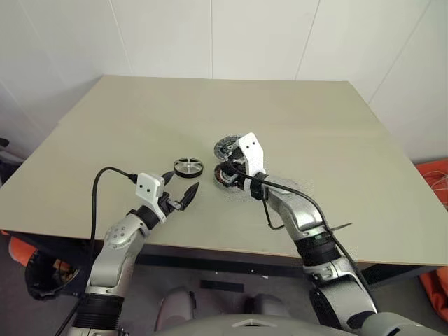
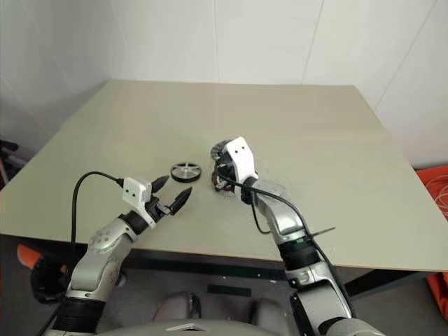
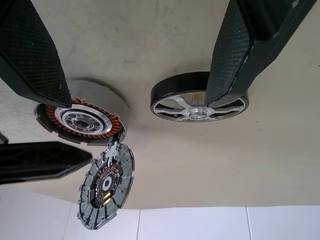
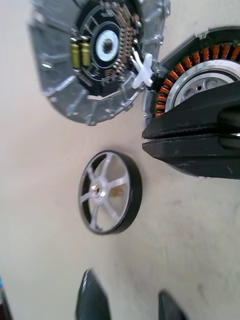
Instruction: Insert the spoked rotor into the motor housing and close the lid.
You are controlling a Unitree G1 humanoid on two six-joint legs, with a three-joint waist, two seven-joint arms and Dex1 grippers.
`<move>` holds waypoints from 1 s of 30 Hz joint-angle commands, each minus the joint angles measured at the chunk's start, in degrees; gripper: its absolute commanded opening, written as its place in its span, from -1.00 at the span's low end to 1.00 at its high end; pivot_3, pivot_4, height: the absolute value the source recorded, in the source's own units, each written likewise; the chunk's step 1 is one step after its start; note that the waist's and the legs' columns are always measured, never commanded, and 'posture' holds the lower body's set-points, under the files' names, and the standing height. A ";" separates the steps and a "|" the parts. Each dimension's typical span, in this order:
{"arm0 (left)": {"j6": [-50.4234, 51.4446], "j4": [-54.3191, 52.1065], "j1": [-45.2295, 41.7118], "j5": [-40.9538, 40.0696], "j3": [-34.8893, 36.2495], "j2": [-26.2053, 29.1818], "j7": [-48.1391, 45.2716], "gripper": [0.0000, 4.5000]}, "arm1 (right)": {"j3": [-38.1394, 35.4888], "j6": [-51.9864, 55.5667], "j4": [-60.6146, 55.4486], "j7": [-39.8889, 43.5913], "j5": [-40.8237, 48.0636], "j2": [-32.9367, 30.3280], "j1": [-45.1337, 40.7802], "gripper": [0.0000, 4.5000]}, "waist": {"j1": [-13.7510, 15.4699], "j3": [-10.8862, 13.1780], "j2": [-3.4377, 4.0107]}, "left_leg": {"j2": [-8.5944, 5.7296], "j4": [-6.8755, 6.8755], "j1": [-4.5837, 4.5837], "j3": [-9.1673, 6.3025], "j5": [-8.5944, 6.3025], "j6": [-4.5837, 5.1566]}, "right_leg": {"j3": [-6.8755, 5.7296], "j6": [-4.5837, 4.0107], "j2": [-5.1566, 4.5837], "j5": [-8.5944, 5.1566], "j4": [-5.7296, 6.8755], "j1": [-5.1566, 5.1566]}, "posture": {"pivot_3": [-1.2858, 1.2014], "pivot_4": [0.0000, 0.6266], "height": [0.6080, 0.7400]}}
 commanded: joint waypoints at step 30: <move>-0.54 -1.43 -0.16 -0.52 1.28 0.38 -0.59 1.00 | 1.76 -3.09 10.44 -3.28 -3.13 1.89 -2.69 -0.98 | -0.11 0.01 0.00 | 0.00 -0.04 -0.06 0.00 0.04 -0.08 | 0.00 -0.03 0.00 -0.03 0.04 -0.11 | 0.03 -1.00 1.00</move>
